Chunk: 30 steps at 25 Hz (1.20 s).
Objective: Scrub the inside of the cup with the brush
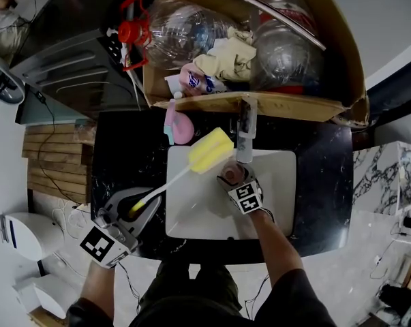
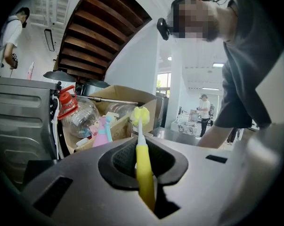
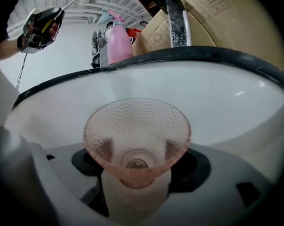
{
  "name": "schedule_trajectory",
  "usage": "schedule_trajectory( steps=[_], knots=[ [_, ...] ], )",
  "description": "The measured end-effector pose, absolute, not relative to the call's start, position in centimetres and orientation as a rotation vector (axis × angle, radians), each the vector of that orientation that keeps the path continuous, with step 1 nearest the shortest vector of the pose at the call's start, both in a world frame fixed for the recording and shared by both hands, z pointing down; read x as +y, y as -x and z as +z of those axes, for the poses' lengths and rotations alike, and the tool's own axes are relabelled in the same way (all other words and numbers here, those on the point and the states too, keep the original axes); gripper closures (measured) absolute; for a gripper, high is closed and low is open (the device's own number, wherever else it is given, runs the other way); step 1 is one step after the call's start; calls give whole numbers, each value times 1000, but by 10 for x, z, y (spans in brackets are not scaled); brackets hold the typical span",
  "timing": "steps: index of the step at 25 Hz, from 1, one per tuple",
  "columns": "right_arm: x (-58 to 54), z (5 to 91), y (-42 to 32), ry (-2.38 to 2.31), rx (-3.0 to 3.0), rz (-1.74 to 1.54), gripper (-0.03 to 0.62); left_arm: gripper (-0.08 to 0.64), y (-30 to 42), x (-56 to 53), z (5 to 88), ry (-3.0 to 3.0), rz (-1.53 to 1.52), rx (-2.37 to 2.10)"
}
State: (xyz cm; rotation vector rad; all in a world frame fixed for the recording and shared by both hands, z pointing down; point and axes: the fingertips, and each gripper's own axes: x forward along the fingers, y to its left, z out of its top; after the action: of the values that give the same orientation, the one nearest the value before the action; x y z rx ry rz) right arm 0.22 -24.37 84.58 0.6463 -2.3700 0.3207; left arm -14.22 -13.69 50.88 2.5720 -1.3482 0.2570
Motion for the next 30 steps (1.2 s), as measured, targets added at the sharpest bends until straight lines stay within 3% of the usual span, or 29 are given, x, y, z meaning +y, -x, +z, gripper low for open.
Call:
schedule_trajectory(
  steps=[15,30],
  knots=[
    [-230,824,-19,-597,-2345,282,229,523,140,-140,499,-2598,226,-1327],
    [-239,713,-55,-772,-2400,212,229,523,143,-133,477,-2594,192,-1346]
  ],
)
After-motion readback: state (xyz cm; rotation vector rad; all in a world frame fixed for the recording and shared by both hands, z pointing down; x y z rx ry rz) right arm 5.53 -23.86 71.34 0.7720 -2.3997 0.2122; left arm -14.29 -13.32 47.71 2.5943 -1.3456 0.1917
